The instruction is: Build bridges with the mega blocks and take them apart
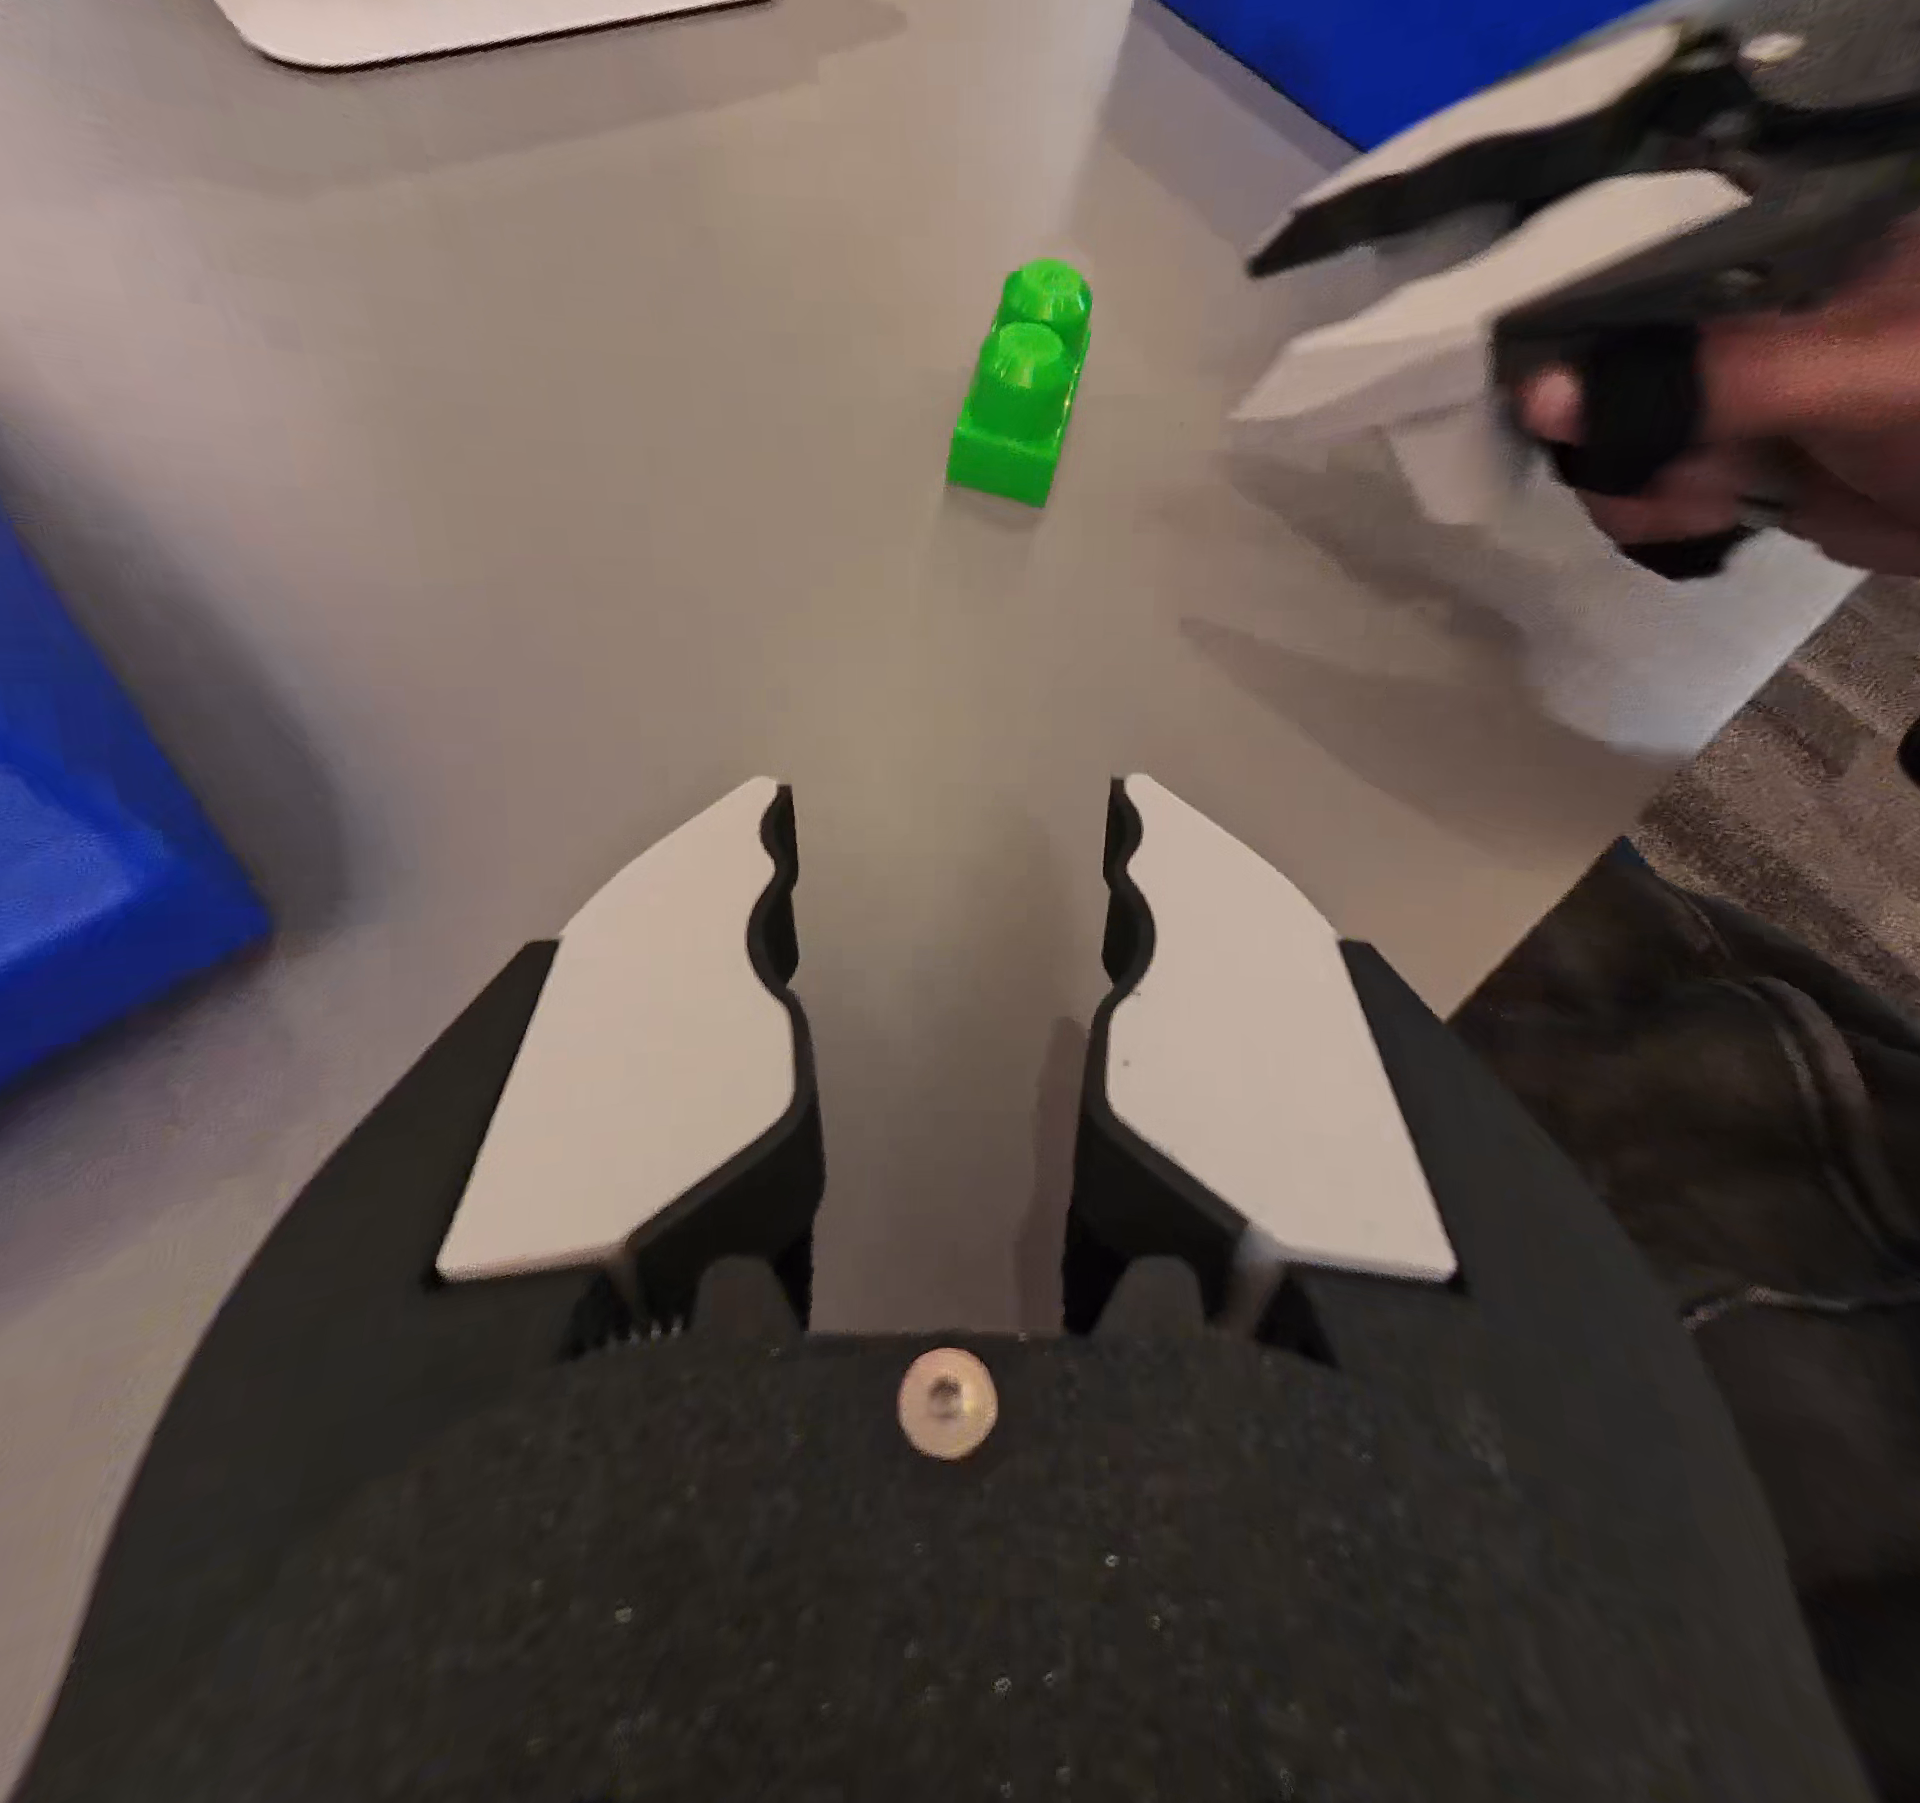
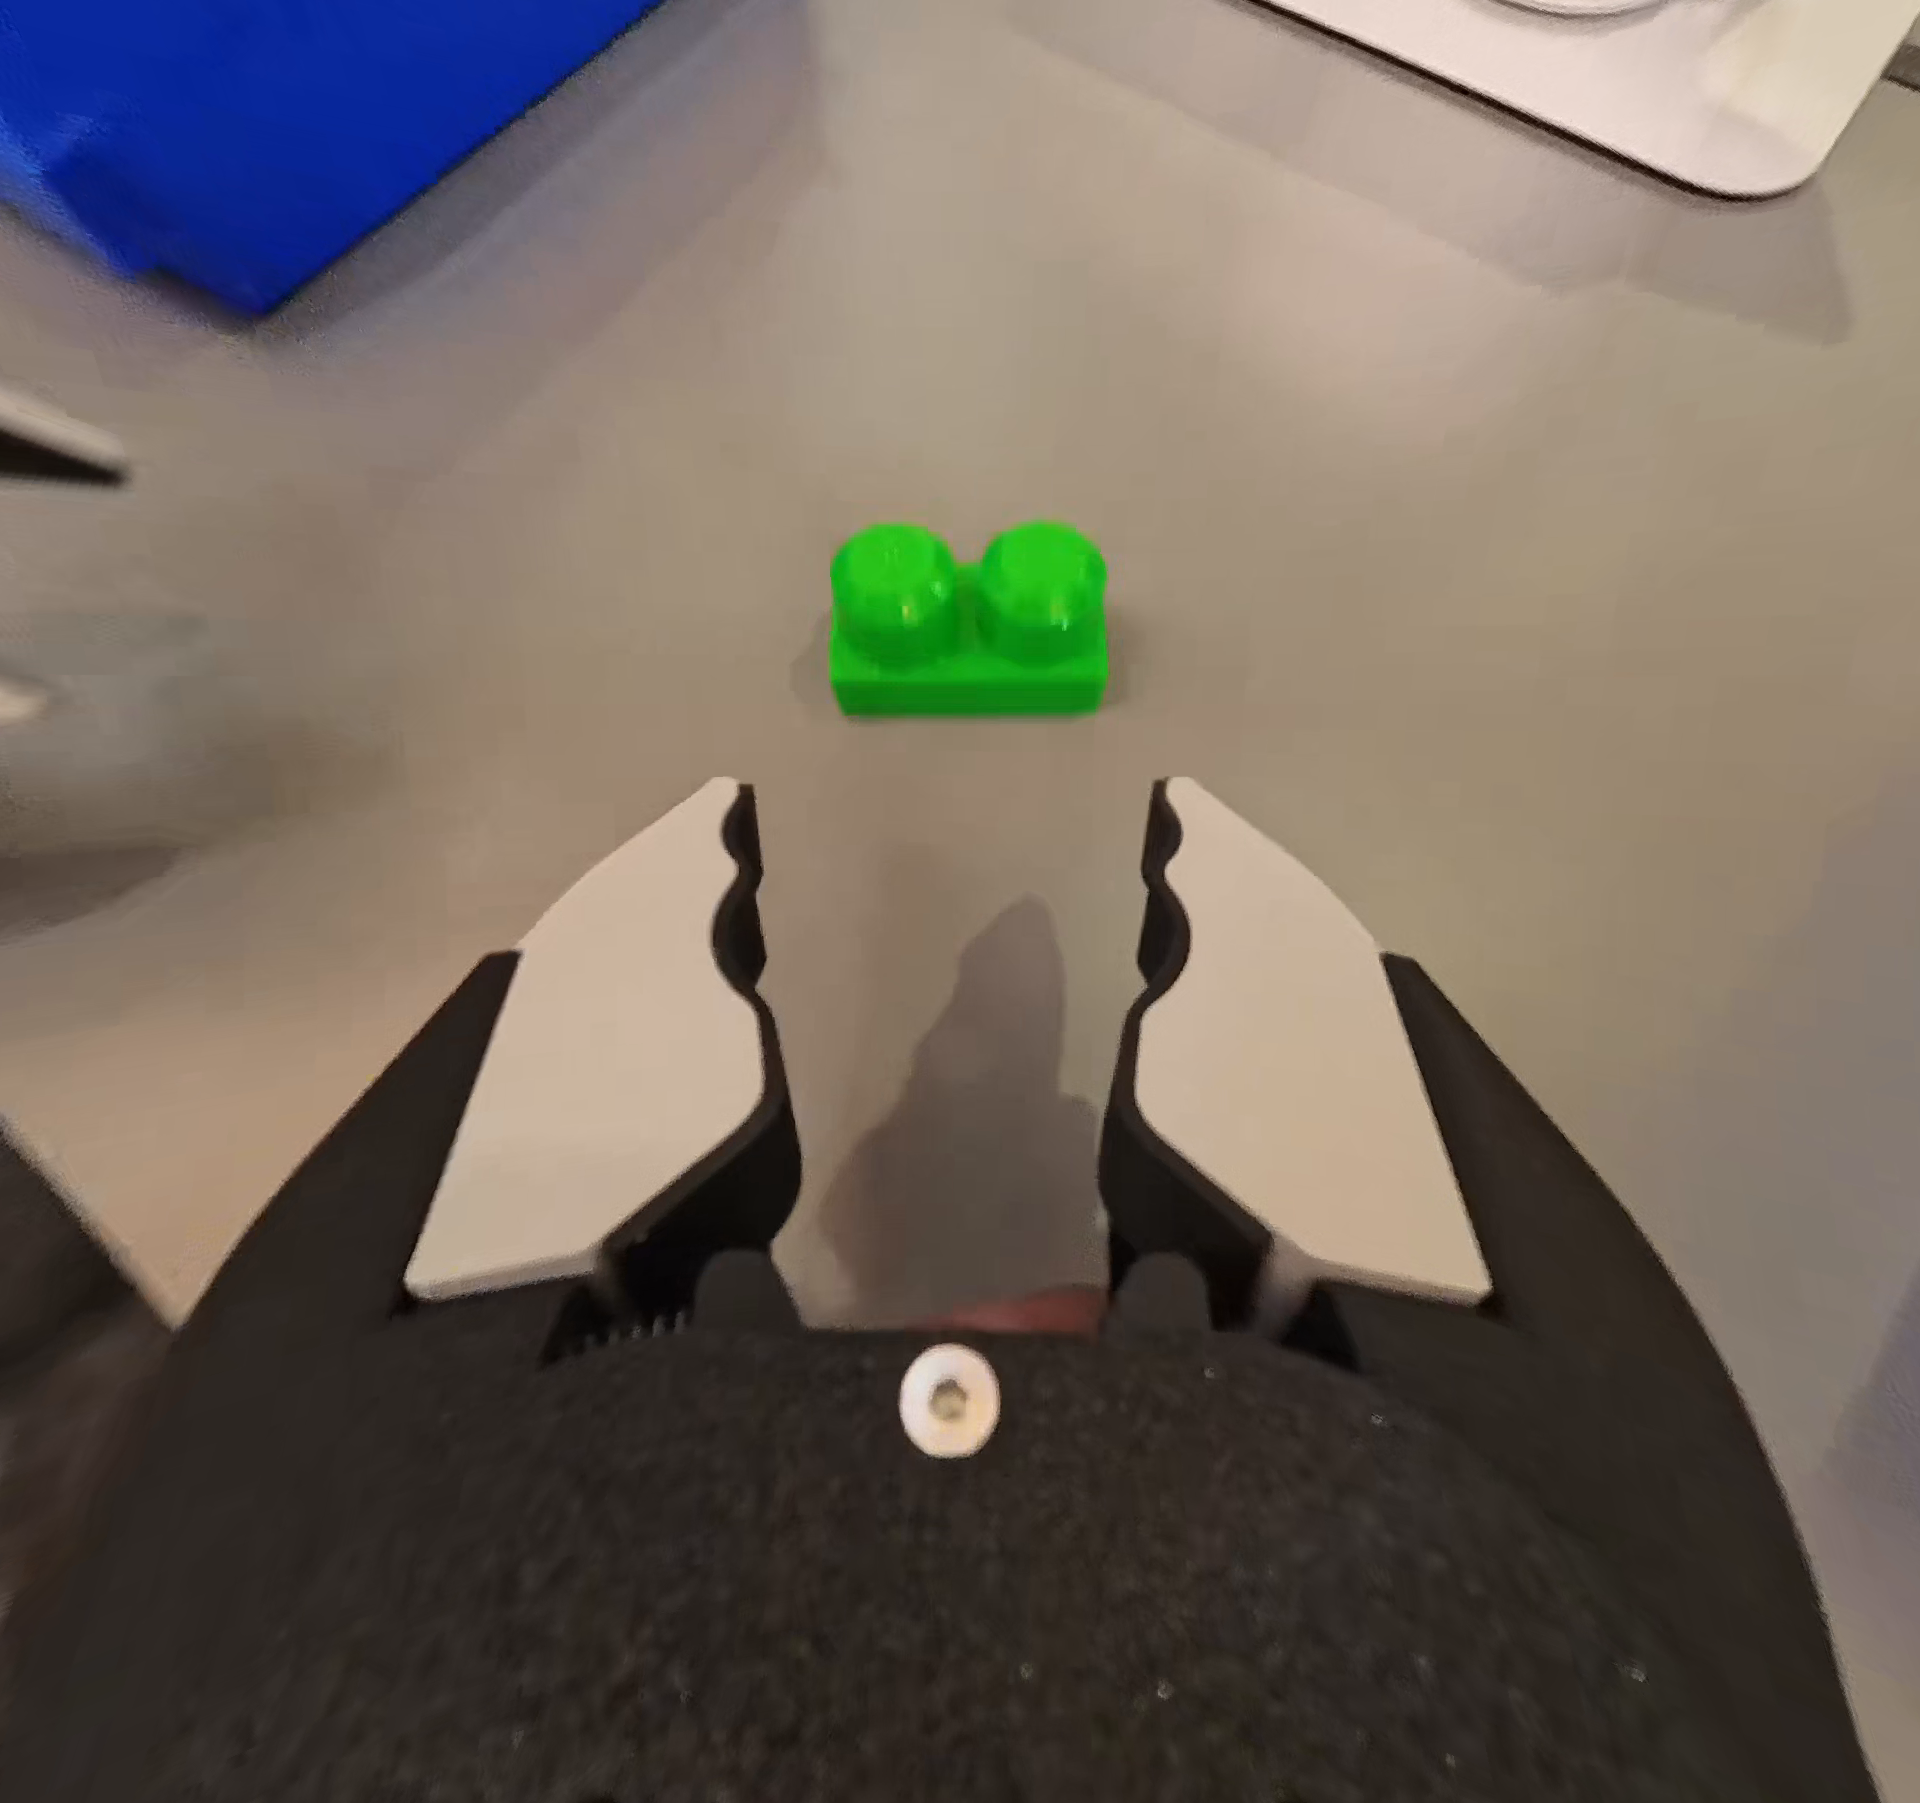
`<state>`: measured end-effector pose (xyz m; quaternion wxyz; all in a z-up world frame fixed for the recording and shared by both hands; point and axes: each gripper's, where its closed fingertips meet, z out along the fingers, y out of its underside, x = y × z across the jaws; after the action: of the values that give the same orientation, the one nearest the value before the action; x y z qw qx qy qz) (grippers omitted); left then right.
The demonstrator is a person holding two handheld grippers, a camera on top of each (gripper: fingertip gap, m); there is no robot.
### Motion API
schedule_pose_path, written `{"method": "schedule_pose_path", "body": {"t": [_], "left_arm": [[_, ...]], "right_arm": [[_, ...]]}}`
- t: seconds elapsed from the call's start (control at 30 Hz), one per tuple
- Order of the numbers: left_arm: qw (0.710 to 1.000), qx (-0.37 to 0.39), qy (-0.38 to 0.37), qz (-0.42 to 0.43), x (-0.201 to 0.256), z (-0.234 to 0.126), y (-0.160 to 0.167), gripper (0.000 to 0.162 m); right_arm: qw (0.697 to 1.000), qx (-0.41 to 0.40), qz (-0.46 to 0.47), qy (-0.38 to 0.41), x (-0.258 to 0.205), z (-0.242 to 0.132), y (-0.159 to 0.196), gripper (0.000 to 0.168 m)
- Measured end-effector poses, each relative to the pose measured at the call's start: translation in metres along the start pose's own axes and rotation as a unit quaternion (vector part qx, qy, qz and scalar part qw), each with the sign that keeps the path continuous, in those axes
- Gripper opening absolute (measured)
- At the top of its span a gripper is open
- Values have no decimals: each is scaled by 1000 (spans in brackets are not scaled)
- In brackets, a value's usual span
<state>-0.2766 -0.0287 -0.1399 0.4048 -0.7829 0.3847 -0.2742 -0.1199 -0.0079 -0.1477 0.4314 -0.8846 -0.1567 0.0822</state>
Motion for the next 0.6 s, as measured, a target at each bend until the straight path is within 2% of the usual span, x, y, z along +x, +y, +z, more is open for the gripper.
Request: {"method": "schedule_pose_path", "body": {"t": [0.27, 0.33, 0.47, 0.53, 0.6], "left_arm": [[1000, 15, 15, 1, -1, -21, 10, 53], [1000, 7, 4, 12, -3, -22, 17, 52], [1000, 4, 2, 22, -2, -24, 20, 50], [1000, 8, 1, 24, -2, -27, 18, 49], [1000, 13, -3, 24, -4, -29, 16, 49]], "right_arm": [[998, -52, 24, 17, 7, 69, -15, 84], [997, -73, 23, -4, 0, 78, -10, 73], [999, -41, 8, -11, -1, 63, -25, 72], [1000, -12, -9, 2, 8, 37, -43, 72], [999, 38, -16, 26, 26, -4, -72, 72]]}}
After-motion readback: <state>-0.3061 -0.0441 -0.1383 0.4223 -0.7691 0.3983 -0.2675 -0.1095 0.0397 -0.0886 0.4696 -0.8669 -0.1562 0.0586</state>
